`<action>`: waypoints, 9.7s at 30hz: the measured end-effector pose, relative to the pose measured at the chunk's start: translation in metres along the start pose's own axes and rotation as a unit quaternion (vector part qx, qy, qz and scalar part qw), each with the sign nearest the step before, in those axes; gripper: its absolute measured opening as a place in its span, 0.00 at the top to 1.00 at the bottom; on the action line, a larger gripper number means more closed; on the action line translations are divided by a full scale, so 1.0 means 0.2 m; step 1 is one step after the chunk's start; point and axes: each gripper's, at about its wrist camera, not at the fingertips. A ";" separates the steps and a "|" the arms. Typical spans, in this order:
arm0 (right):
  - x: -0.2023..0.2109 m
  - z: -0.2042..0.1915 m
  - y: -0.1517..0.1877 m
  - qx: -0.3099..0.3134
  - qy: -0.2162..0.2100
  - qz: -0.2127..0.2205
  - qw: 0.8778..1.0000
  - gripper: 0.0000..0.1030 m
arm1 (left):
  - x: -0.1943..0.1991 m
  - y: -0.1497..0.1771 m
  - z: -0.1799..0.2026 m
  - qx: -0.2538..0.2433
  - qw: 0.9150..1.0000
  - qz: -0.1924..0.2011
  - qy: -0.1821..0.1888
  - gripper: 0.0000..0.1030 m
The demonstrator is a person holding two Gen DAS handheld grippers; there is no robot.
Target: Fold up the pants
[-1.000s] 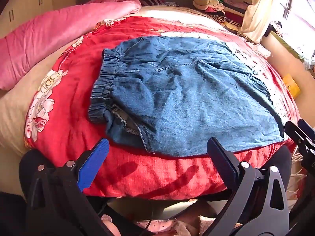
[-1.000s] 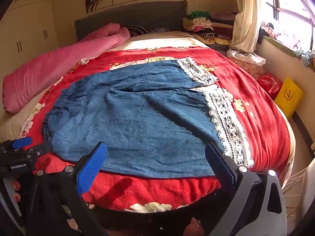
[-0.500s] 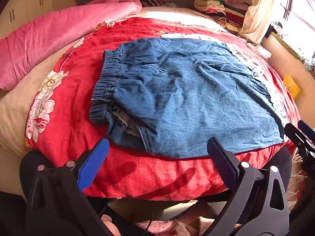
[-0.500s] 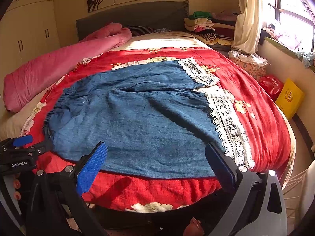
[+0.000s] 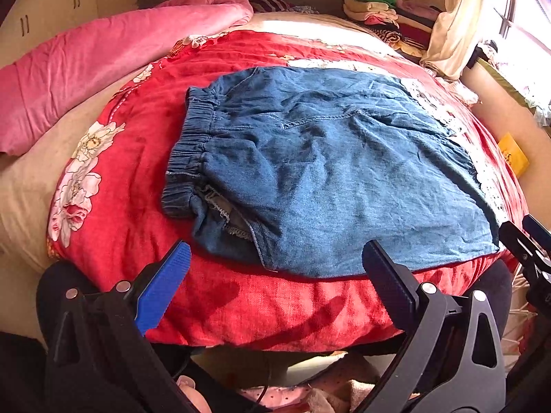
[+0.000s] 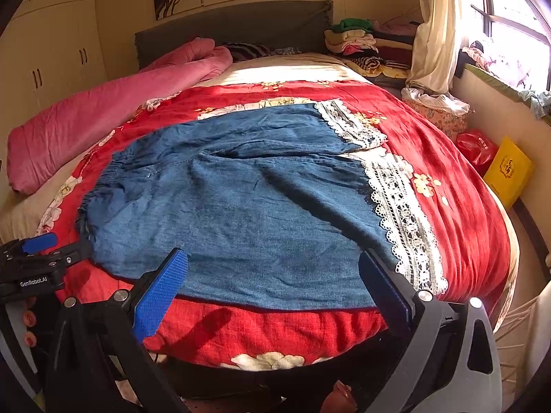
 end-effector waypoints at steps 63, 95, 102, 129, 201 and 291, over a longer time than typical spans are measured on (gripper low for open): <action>-1.02 -0.22 -0.91 0.114 -0.132 -0.110 0.979 0.04 | -0.86 -0.83 -0.43 0.036 0.998 -0.038 -0.024 0.09; -1.72 -0.56 -1.07 0.364 -0.228 -0.236 0.872 0.94 | -0.80 -0.92 -0.37 -0.025 0.996 0.040 0.071 0.76; -1.40 -0.46 -1.06 0.327 -0.243 -0.181 0.895 0.95 | -0.66 -0.90 -0.36 -0.029 0.995 0.068 0.062 0.76; -0.55 -0.41 -0.24 0.196 -0.304 -0.144 0.921 0.94 | -0.21 -0.21 -0.39 -0.063 0.994 0.056 0.069 0.75; -0.35 0.21 -0.51 0.011 -0.124 -0.021 0.992 0.33 | -0.12 -0.19 0.38 -0.131 0.957 0.035 0.257 0.51; 0.22 0.68 0.12 -0.134 -0.058 0.005 0.989 0.55 | -0.12 0.14 0.54 -0.292 0.926 0.012 0.240 0.99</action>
Point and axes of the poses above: each gripper's, at about its wrist camera, not at the fingertips, and x roughly against the way its jaws point, z to its right, y to its underside, and after that the axes turned 12 degrees about -y, right-handed
